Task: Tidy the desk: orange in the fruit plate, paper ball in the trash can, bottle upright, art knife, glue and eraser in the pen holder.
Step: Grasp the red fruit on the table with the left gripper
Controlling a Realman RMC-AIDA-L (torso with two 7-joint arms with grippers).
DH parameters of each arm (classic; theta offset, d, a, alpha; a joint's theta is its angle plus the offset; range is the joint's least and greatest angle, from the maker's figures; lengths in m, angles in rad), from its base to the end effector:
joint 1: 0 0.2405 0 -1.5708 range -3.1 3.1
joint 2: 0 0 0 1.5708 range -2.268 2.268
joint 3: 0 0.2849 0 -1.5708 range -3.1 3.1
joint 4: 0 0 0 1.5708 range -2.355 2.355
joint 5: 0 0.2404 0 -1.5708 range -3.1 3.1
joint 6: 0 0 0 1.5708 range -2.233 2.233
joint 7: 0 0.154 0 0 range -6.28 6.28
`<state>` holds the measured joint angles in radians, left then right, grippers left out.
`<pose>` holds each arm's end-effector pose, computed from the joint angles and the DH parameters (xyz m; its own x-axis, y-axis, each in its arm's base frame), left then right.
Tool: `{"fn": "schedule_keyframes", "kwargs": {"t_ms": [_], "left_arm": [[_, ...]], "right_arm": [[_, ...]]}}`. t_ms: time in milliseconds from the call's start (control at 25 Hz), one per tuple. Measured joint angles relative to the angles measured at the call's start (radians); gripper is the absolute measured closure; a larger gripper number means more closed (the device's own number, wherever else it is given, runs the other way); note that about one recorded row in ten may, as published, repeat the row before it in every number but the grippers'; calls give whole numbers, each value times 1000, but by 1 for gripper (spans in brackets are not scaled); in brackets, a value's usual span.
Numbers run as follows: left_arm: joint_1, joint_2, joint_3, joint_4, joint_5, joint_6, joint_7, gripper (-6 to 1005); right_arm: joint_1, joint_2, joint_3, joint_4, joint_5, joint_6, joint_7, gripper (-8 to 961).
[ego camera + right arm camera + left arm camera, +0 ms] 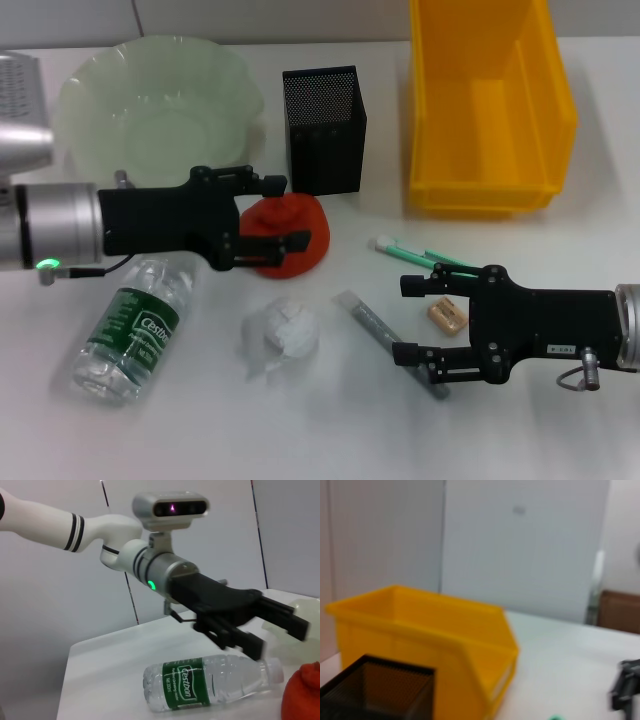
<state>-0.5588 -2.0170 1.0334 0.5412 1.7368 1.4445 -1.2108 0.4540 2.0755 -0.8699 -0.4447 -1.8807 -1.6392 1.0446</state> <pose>-0.2798 0.3796 -0.0491 0.8683 0.1896 0.4584 0.2855 -0.9467 -0.1492 0.3101 0.3045 -0.0733 0.8096 -0.2276 -0.5410 -0.2849 -0.9583 -0.0231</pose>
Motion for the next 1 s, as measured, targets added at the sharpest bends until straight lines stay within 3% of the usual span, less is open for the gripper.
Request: {"fn": "schedule_keyframes", "kwargs": {"t_ms": [400,1000], "left_arm": [[-29,-42,5,32,112,-224,-45,230],[-45,-49,38,23,163,-287,-49,229]], "right_arm": [[-3,0,5,0,0,-6,0,158],[-3,0,6,-1,0,-7,0,158]]}}
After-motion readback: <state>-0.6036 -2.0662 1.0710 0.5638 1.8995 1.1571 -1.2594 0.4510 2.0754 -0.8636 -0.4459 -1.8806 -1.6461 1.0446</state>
